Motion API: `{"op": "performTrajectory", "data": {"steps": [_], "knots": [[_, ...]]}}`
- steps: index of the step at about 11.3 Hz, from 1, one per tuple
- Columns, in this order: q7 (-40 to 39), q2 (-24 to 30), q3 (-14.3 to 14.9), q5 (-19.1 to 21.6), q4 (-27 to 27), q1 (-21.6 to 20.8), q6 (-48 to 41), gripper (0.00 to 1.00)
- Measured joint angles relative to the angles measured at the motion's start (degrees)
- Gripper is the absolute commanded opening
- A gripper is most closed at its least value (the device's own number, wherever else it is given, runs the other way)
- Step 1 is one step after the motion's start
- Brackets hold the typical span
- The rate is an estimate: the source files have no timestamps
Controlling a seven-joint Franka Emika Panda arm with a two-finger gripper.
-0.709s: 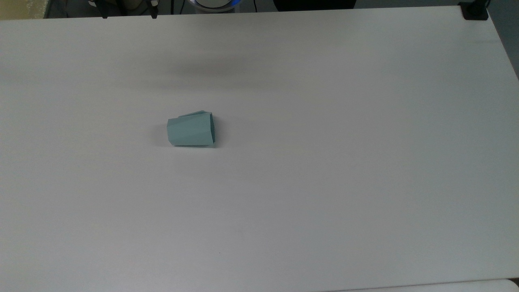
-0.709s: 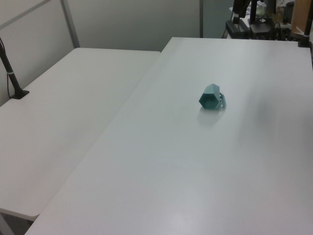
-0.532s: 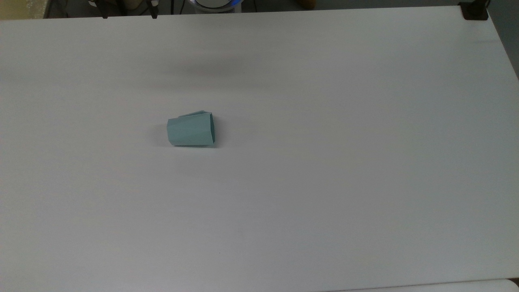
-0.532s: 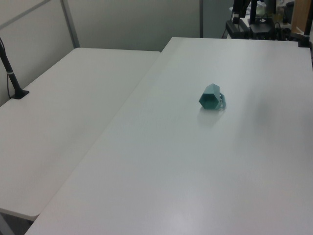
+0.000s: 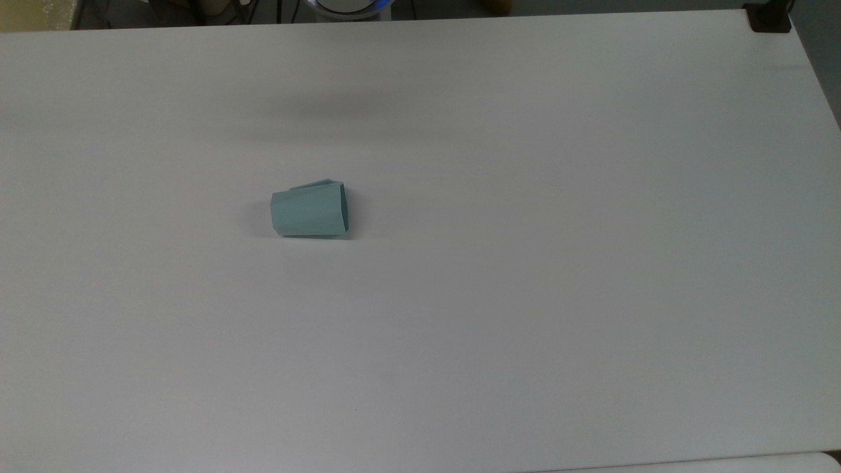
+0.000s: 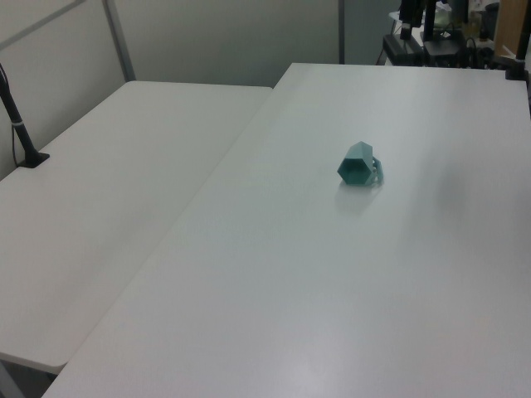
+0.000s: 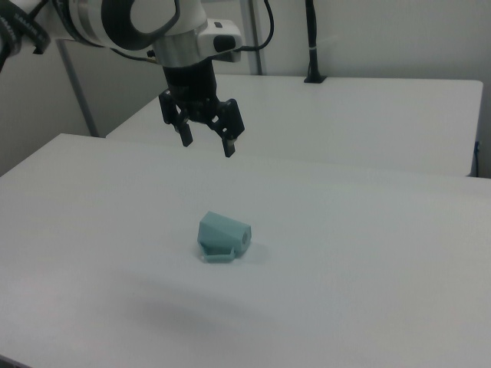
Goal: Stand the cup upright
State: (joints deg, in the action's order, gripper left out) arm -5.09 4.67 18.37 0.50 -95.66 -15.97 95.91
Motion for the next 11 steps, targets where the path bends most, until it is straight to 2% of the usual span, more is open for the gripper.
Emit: {"op": "performTrajectory", "data": {"steps": [5, 7, 9, 11], "knots": [[0.4, -0.1, -0.1, 0.1, 0.1, -0.2, 0.0, 1.0], [2.7, -0.5, -0.3, -0.5, 0.1, -1.8, 0.0, 1.0], [6.6, -1.4, -0.5, -4.8, 0.3, -5.4, 0.0, 1.0], [12.2, -3.8, -0.8, -12.0, 0.6, -12.1, 0.0, 1.0]]}}
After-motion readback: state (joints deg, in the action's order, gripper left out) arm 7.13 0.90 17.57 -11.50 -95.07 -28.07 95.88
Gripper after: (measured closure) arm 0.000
